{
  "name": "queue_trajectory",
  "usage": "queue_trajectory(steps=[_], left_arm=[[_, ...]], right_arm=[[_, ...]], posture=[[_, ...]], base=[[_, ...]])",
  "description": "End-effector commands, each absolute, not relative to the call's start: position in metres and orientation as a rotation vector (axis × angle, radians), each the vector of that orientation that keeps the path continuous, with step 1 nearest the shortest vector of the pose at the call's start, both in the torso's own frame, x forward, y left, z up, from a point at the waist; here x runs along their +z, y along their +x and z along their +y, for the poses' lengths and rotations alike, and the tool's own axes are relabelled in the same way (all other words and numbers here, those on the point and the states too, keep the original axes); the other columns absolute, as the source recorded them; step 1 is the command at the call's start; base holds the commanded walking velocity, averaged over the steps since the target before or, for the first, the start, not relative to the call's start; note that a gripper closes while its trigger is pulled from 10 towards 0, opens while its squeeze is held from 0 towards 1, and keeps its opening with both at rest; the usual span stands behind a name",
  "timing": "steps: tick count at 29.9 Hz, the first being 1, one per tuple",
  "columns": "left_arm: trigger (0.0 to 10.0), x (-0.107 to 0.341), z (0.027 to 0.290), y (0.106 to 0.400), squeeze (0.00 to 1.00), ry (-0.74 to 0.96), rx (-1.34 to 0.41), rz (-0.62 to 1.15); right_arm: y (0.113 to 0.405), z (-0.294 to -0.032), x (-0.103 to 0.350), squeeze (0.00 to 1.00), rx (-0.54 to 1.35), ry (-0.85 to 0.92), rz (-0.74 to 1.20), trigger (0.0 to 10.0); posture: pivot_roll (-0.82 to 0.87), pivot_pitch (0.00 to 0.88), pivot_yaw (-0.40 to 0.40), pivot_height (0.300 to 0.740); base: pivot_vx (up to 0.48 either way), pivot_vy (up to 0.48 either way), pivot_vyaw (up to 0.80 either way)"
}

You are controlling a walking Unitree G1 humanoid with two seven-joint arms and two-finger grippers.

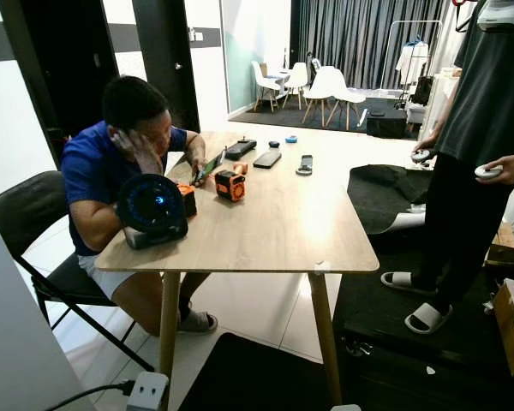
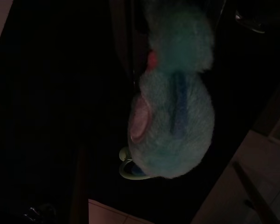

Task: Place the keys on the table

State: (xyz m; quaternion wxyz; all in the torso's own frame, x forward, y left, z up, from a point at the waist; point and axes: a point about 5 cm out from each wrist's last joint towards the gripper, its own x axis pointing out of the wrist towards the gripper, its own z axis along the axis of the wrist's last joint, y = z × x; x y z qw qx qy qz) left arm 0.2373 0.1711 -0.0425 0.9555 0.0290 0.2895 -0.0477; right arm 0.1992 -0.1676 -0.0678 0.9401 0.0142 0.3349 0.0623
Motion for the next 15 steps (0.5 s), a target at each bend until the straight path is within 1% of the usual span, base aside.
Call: queue_trajectory(steps=[1, 15], left_arm=[[10.0, -0.0431, 0.1744, 0.2360, 0.00, 0.057, -0.082, 0.593], [10.0, -0.0424, 0.1734, 0.2370, 0.00, 0.052, -0.085, 0.589]], right_arm=[[0.1949, -0.1665, -0.0709, 0.00, 0.121, 0.036, 0.707, 10.0], [0.1957, -0.1657, -0.0707, 0.00, 0.119, 0.037, 0.707, 10.0]], posture=[[0.06, 0.033, 0.015, 0.740], [0.06, 0.034, 0.016, 0.740]], base=[[0.000, 0.000, 0.00], [0.000, 0.000, 0.00]])
